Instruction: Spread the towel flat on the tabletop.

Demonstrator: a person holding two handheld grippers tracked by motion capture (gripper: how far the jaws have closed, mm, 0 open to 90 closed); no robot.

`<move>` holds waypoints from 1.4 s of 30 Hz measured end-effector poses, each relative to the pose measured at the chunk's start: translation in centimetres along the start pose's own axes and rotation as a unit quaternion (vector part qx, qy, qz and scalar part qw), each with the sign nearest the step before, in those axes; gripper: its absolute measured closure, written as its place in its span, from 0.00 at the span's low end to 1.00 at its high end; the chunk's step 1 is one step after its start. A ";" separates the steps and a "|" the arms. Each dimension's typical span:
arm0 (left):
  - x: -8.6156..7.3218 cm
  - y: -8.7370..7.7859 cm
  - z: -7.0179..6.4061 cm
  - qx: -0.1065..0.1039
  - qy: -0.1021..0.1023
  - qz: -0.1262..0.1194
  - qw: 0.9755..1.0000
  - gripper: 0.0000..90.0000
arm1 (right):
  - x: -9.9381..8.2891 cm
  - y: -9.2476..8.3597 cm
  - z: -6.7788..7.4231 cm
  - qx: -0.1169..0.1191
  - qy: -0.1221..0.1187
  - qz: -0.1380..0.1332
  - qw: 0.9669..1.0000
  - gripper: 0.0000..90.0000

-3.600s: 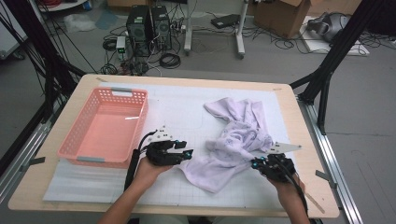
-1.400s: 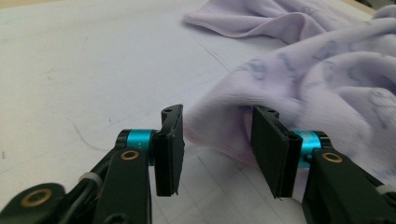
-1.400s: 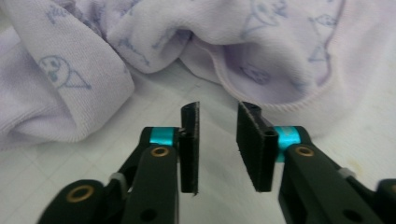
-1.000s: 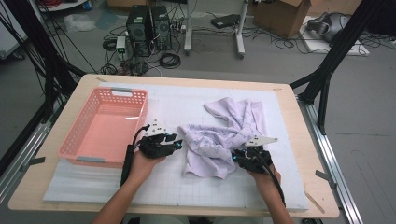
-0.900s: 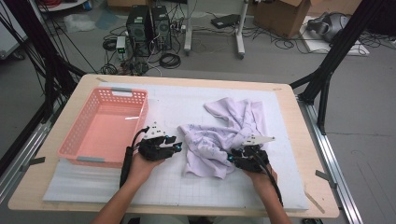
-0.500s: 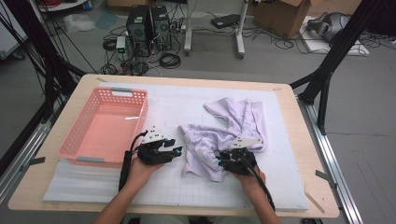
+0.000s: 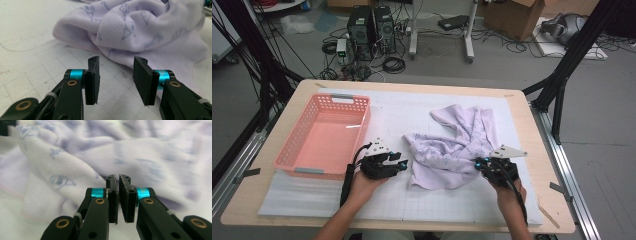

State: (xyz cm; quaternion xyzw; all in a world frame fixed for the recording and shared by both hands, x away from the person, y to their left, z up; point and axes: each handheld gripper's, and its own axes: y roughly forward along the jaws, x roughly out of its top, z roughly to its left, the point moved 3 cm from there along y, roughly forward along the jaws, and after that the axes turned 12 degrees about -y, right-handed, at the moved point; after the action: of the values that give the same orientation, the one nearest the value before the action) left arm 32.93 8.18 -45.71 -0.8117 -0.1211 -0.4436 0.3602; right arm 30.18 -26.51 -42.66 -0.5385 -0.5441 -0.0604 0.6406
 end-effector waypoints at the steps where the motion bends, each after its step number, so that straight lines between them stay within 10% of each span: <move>1: 0.0 0.0 0.0 -0.001 0.000 0.001 1.000 0.63 | -0.4 -0.6 -0.5 -0.012 0.002 0.004 1.000 0.95; 9: -0.1 0.6 -1.1 -0.022 -0.009 0.015 1.000 0.58 | -3.9 -2.8 -1.2 -0.040 -0.011 0.077 0.996 0.94; 16: -0.5 2.1 -3.0 -0.044 0.012 0.049 0.998 0.49 | -3.9 -4.1 -2.2 -0.018 0.040 -0.008 0.999 0.73; 22: -1.1 3.9 -5.1 -0.056 0.048 0.082 0.994 0.49 | -3.8 -3.4 -2.3 -0.023 0.044 -0.018 0.999 0.63; 25: -1.3 4.4 -5.9 -0.049 0.082 0.097 0.991 0.63 | -3.6 -2.8 -2.1 -0.017 0.044 -0.013 0.999 0.62; 29: -1.4 4.1 -6.2 -0.056 0.088 0.098 0.990 0.87 | -3.5 -2.1 -1.6 -0.006 0.034 -0.009 0.999 0.62; 33: -1.5 2.8 -5.4 -0.048 0.080 0.090 0.992 0.90 | -3.8 -1.1 -0.9 0.034 0.035 -0.002 0.999 0.60; 42: -3.0 -0.6 -5.1 -0.048 0.067 0.065 0.995 0.91 | -4.6 -1.7 1.0 0.080 0.025 0.016 0.996 0.90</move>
State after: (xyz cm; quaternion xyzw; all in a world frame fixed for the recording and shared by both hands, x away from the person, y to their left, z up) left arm 27.67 5.45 -46.09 -0.8029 -0.0225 -0.4778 0.3558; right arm 26.59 -28.81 -45.31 -0.4919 -0.5223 -0.0201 0.6963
